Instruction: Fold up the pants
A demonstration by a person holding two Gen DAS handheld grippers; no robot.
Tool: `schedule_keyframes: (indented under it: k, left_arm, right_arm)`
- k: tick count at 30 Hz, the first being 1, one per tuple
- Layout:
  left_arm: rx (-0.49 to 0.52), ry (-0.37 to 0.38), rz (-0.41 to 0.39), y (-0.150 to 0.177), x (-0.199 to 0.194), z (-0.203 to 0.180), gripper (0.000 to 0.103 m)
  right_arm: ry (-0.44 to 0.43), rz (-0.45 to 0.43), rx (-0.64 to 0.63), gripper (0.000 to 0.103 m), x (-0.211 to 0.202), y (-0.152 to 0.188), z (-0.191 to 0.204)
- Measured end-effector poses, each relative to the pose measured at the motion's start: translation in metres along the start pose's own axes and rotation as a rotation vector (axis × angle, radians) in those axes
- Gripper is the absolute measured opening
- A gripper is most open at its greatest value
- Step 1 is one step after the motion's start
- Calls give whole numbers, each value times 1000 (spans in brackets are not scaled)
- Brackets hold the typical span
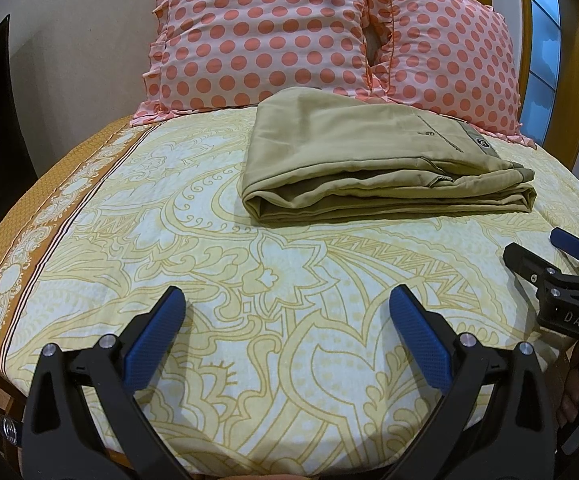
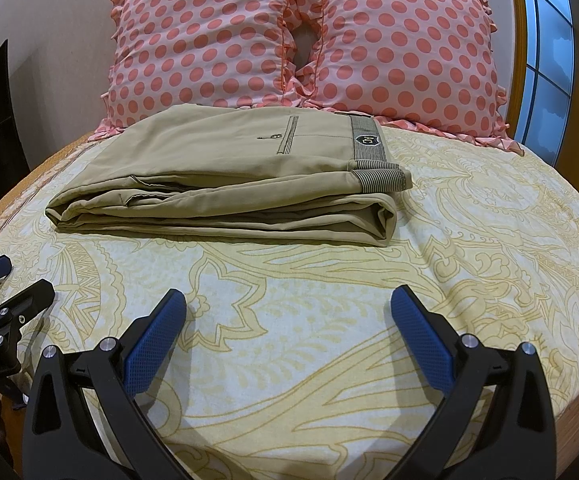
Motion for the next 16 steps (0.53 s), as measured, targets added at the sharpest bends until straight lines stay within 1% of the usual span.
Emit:
schedule_keyframes:
  k: [16]
  left_arm:
    - [1, 1, -3, -1, 0, 1, 101]
  right_arm:
    - [-1, -1, -1, 102, 0, 0, 0]
Point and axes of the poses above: each gripper's, at about its wrist camera, not at the fingertips, and x roughly the way its jaws point, z to its left, y to its underside, the point moved 7 cm from there along x, roughly the way its jaws point, and after that the axes turned 5 degrees about x, right-handed, at the moved point
